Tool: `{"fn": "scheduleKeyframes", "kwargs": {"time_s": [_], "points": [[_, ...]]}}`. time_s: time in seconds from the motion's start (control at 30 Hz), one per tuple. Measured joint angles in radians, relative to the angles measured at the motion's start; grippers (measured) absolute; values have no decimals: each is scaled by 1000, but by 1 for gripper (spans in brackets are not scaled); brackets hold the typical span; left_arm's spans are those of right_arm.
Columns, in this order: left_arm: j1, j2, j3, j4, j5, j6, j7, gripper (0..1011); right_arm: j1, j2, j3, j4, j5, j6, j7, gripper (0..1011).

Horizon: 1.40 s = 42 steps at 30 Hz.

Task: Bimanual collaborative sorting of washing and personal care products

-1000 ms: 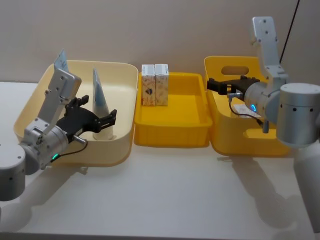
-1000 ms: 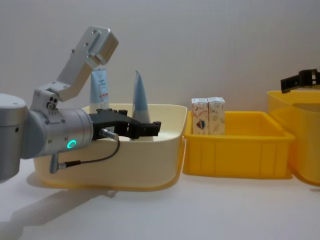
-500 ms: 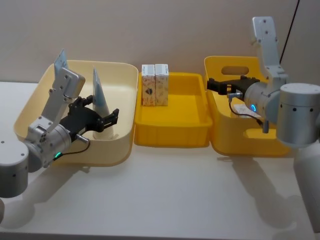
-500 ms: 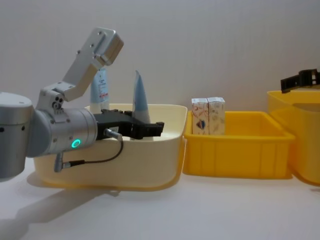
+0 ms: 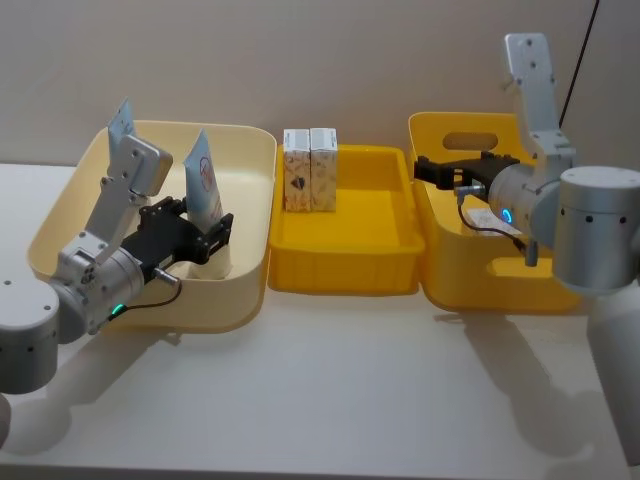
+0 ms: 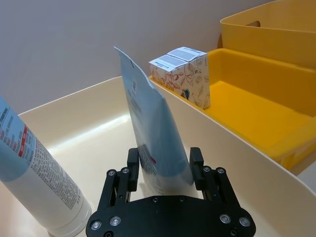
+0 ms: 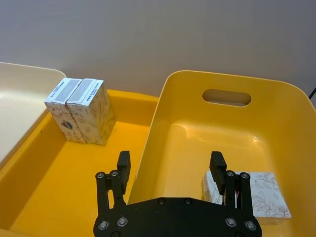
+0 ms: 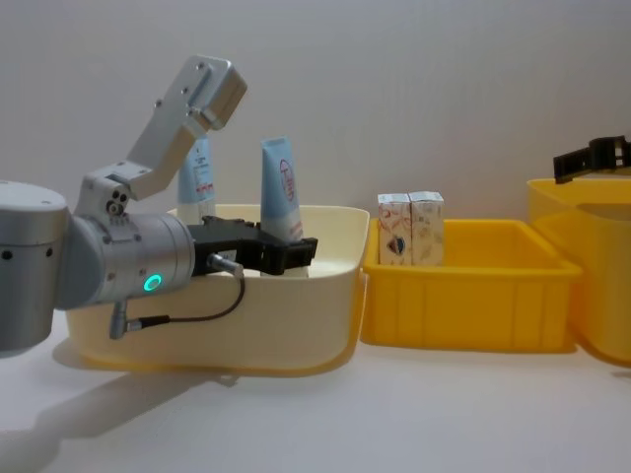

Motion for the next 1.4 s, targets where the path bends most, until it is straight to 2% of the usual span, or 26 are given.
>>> {"fn": "scheduleKeyframes", "kwargs": {"time_s": [1.4], "points": [[-3, -2, 0, 4, 1, 0, -2, 362, 0, 0, 0, 0, 0, 0, 0, 1001]]}}
